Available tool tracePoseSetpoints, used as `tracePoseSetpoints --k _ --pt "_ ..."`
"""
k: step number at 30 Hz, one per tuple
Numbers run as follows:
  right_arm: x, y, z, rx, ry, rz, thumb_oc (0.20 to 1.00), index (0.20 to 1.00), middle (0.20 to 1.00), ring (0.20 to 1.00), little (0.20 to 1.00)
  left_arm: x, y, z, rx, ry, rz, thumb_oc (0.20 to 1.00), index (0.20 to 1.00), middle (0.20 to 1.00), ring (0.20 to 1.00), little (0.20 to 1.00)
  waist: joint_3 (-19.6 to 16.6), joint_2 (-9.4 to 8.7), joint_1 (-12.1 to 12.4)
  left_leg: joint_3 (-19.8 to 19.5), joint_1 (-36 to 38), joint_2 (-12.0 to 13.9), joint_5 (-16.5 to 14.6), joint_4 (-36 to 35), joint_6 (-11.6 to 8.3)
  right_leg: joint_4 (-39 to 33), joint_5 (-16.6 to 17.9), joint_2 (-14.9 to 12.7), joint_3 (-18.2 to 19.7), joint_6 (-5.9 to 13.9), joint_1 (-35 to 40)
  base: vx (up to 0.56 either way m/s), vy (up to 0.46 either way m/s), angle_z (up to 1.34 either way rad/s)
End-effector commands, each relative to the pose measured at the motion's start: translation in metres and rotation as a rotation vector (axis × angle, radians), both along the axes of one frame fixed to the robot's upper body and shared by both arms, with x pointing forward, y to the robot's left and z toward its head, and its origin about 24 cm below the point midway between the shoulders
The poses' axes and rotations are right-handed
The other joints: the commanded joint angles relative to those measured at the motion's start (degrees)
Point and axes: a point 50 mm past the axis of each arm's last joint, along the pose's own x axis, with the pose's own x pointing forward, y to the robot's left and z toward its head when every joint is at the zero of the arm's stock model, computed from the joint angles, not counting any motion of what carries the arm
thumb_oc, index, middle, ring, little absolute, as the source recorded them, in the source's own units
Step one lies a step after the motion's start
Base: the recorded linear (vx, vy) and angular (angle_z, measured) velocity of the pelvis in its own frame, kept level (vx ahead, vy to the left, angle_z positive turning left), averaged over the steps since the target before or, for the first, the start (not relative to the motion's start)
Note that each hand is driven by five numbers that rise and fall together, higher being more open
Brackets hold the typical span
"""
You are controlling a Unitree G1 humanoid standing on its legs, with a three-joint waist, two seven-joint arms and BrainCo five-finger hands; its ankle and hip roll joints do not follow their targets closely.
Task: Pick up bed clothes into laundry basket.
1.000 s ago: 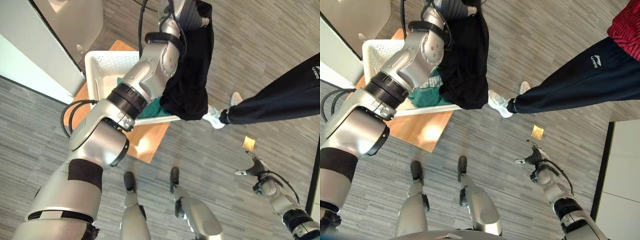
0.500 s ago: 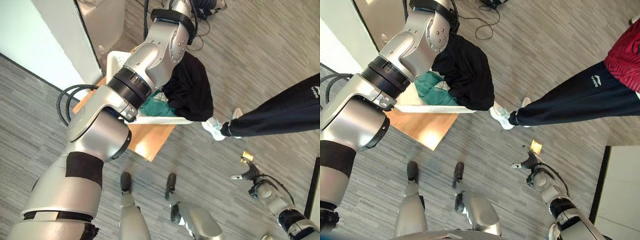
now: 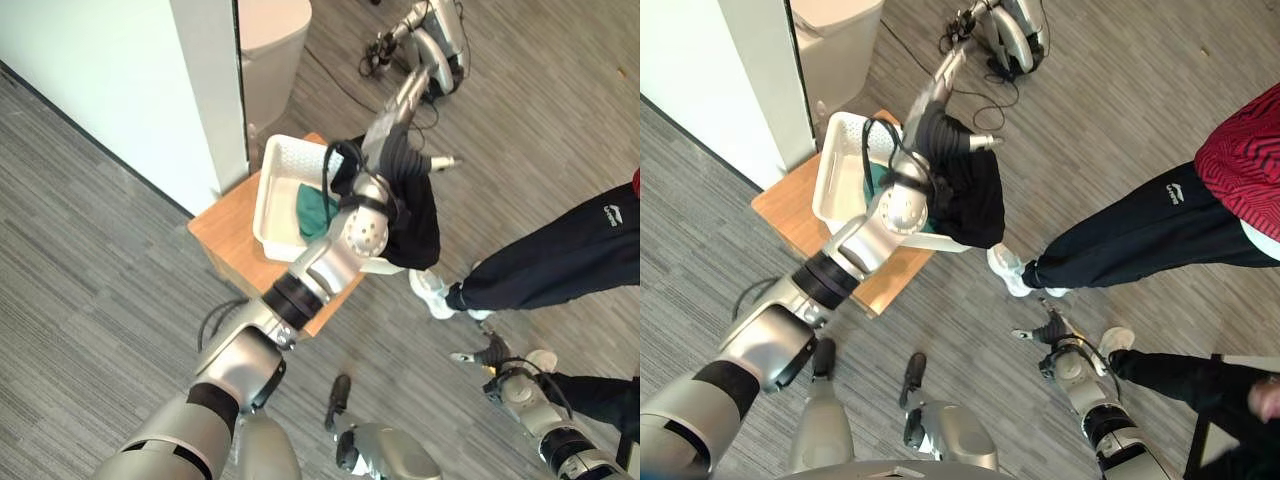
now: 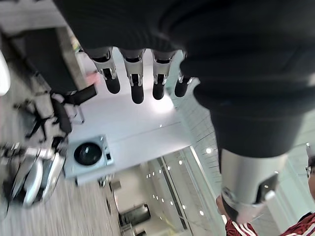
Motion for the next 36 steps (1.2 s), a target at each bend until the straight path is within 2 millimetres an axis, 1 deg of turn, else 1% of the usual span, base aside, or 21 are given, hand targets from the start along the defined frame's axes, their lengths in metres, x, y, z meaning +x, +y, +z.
tracePoseSetpoints --k 1,4,5,6,8,10,13,17,18,19,20,21,22,23,24,25,27,28,31,33,36 --pt "-0.003 -0.046 0.027 -0.167 -0.081 -0.087 1.0 1.0 1.0 1.0 1.0 -0.009 -0.01 0.013 -0.081 -0.05 -0.113 1.0 1.0 1.0 1.0 1.0 -2.9 1.75 2.3 1.3 5.3 2.7 -4.6 0.0 0.24 1.2 -2.9 -3.8 -0.7 4.84 2.4 0.05 0.069 0.0" --pt "0.002 -0.064 0.053 -0.258 -0.175 -0.104 1.0 1.0 1.0 1.0 1.0 -0.015 0.012 0.0 -0.055 -0.063 -0.098 1.0 1.0 1.0 1.0 1.0 -3.3 3.61 3.0 1.6 6.6 1.8 -5.0 0.0 0.56 1.3 -3.2 -4.7 -0.8 4.99 3.7 0.06 0.083 -0.03" --pt "0.004 -0.078 0.074 -0.323 -0.253 -0.128 1.0 1.0 1.0 1.0 1.0 -0.022 0.028 -0.013 -0.039 -0.049 -0.095 1.0 1.0 1.0 1.0 1.0 -3.7 5.05 3.6 1.6 7.3 1.2 -5.0 0.0 0.8 1.5 -3.2 -5.4 -1.0 5.05 4.4 0.07 0.065 -0.04" --pt "0.003 -0.078 0.074 -0.324 -0.251 -0.128 1.0 1.0 1.0 1.0 1.0 -0.022 0.029 -0.013 -0.039 -0.047 -0.095 1.0 1.0 1.0 1.0 1.0 -3.8 5.06 3.6 1.6 7.4 1.1 -5.0 0.0 0.82 1.4 -3.2 -5.4 -1.0 5.07 4.4 0.06 0.078 -0.03" --pt "0.005 -0.086 0.094 -0.372 -0.325 -0.144 1.0 1.0 1.0 1.0 1.0 -0.031 0.038 -0.034 -0.037 0.016 -0.119 1.0 1.0 1.0 1.0 1.0 -4.2 6.53 4.3 1.5 8.1 0.6 -5.3 0.0 1.0 1.6 -3.4 -6.1 -1.3 5.15 5.2 0.05 0.064 0.0" --pt "0.012 -0.084 0.111 -0.401 -0.395 -0.131 1.0 1.0 1.0 1.0 1.0 -0.035 0.041 -0.05 -0.048 0.089 -0.14 1.0 1.0 1.0 1.0 1.0 -4.8 7.66 5.0 1.3 8.8 0.2 -5.5 0.0 1.14 1.6 -3.7 -6.6 -1.6 5.11 6.3 0.07 0.068 0.11" --pt "0.026 -0.068 0.126 -0.402 -0.472 -0.078 1.0 1.0 1.0 1.0 1.0 -0.036 0.037 -0.068 -0.106 0.196 -0.164 1.0 1.0 1.0 1.0 1.0 -5.5 8.86 6.1 1.1 9.5 -0.2 -5.6 0.0 1.32 1.7 -4.0 -7.2 -2.0 5.01 7.2 0.05 0.04 0.12" --pt "0.051 -0.025 0.137 -0.357 -0.543 0.07 1.0 1.0 1.0 1.0 1.0 -0.031 0.023 -0.076 -0.163 0.283 -0.184 1.0 1.0 1.0 1.0 1.0 -6.4 9.41 7.1 0.6 10.2 -0.3 -5.6 0.0 1.35 1.6 -4.3 -7.3 -2.2 4.65 8.2 0.03 -0.008 0.02" --pt "0.051 -0.025 0.137 -0.358 -0.543 0.07 1.0 1.0 1.0 1.0 1.0 -0.03 0.023 -0.076 -0.163 0.283 -0.184 1.0 1.0 1.0 1.0 1.0 -6.3 9.42 7.1 0.6 10.2 -0.3 -5.6 0.0 1.35 1.6 -4.3 -7.3 -2.3 4.64 8.2 0.02 -0.009 0.05" --pt "0.058 -0.005 0.143 -0.295 -0.596 0.126 1.0 1.0 1.0 1.0 1.0 -0.031 0.018 -0.075 -0.147 0.282 -0.2 1.0 1.0 1.0 1.0 1.0 -6.7 9.73 7.3 0.6 10.4 -0.2 -5.6 0.0 1.3 1.6 -4.3 -7.2 -2.3 4.48 8.4 0.02 -0.016 0.07" --pt "0.059 0.005 0.145 -0.256 -0.617 0.153 1.0 1.0 1.0 1.0 1.0 -0.03 0.018 -0.074 -0.137 0.272 -0.198 1.0 1.0 1.0 1.0 1.0 -6.8 9.88 7.3 0.6 10.5 -0.1 -5.6 0.0 1.3 1.6 -4.3 -7.2 -2.4 4.45 8.4 0.0 0.0 0.0" --pt "0.059 0.005 0.145 -0.256 -0.617 0.153 1.0 1.0 1.0 1.0 1.0 -0.03 0.018 -0.074 -0.136 0.272 -0.198 1.0 1.0 1.0 1.0 1.0 -6.8 9.86 7.3 0.5 10.5 -0.1 -5.6 0.0 1.29 1.6 -4.3 -7.2 -2.4 4.44 8.4 0.0 0.0 0.0" --pt "0.061 0.019 0.148 -0.19 -0.652 0.19 1.0 1.0 1.0 1.0 1.0 -0.03 0.016 -0.072 -0.121 0.259 -0.198 1.0 1.0 1.0 1.0 1.0 -7.1 10.14 7.3 0.6 10.6 -0.1 -5.5 0.0 1.32 1.6 -4.3 -7.2 -2.3 4.37 8.4 0.03 -0.004 0.03" --pt "0.066 0.043 0.155 -0.072 -0.718 0.241 1.0 1.0 1.0 1.0 1.0 -0.03 0.017 -0.069 -0.11 0.232 -0.192 1.0 1.0 1.0 1.0 1.0 -7.4 10.59 7.6 0.6 10.8 0.1 -5.7 0.0 1.2 1.5 -4.5 -7.1 -2.4 4.31 8.7 0.01 -0.001 0.05" --pt "0.066 0.043 0.156 -0.071 -0.719 0.242 1.0 1.0 1.0 1.0 1.0 -0.03 0.017 -0.069 -0.11 0.231 -0.191 1.0 1.0 1.0 1.0 1.0 -7.3 10.54 7.5 0.6 10.7 0.1 -5.4 0.0 1.26 1.6 -4.3 -7.2 -2.4 4.26 8.5 0.04 -0.013 0.05" --pt "0.065 0.062 0.167 0.024 -0.788 0.304 1.0 1.0 1.0 1.0 1.0 -0.031 0.019 -0.062 -0.107 0.195 -0.193 1.0 1.0 1.0 1.0 1.0 -7.8 11.05 7.8 0.5 10.9 0.2 -5.6 0.0 1.06 1.5 -4.5 -7.1 -2.5 4.22 8.8 -0.01 -0.003 0.03" --pt "0.065 0.07 0.169 0.054 -0.802 0.327 1.0 1.0 1.0 1.0 1.0 -0.032 0.021 -0.056 -0.118 0.168 -0.196 1.0 1.0 1.0 1.0 1.0 -8.0 11.27 7.9 0.5 10.8 0.2 -5.2 0.0 1.05 1.6 -4.4 -7.1 -2.5 4.13 8.8 0.02 0.003 0.06" --pt "0.067 0.08 0.178 0.11 -0.843 0.348 1.0 1.0 1.0 1.0 1.0 -0.035 0.022 -0.045 -0.156 0.118 -0.211 1.0 1.0 1.0 1.0 1.0 -8.6 11.6 7.9 0.5 11.1 0.2 -5.6 0.0 0.89 1.5 -4.7 -7.0 -2.6 4.1 9.2 0.05 0.005 0.08" --pt "0.066 0.089 0.181 0.165 -0.859 0.372 1.0 1.0 1.0 1.0 1.0 -0.038 0.024 -0.036 -0.242 0.111 -0.241 1.0 1.0 1.0 1.0 1.0 -9.1 11.88 7.7 0.4 11.3 0.3 -5.6 0.0 0.8 1.5 -4.7 -7.0 -2.8 4.09 9.5 0.03 0.003 0.07" --pt "0.065 0.095 0.177 0.218 -0.838 0.384 1.0 1.0 1.0 1.0 1.0 -0.038 0.026 -0.035 -0.297 0.13 -0.259 1.0 1.0 1.0 1.0 1.0 -9.8 12.31 7.5 0.5 11.5 0.3 -5.6 0.0 0.85 1.6 -4.7 -7.0 -2.8 4.05 9.6 0.02 0.011 0.0" --pt "0.064 0.097 0.169 0.198 -0.805 0.396 1.0 1.0 1.0 1.0 1.0 -0.04 0.024 -0.033 -0.302 0.123 -0.272 1.0 1.0 1.0 1.0 1.0 -10.2 12.56 7.4 0.6 11.6 0.3 -5.6 0.0 0.86 1.6 -4.6 -7.1 -2.9 4.05 9.7 0.02 0.01 -0.02"
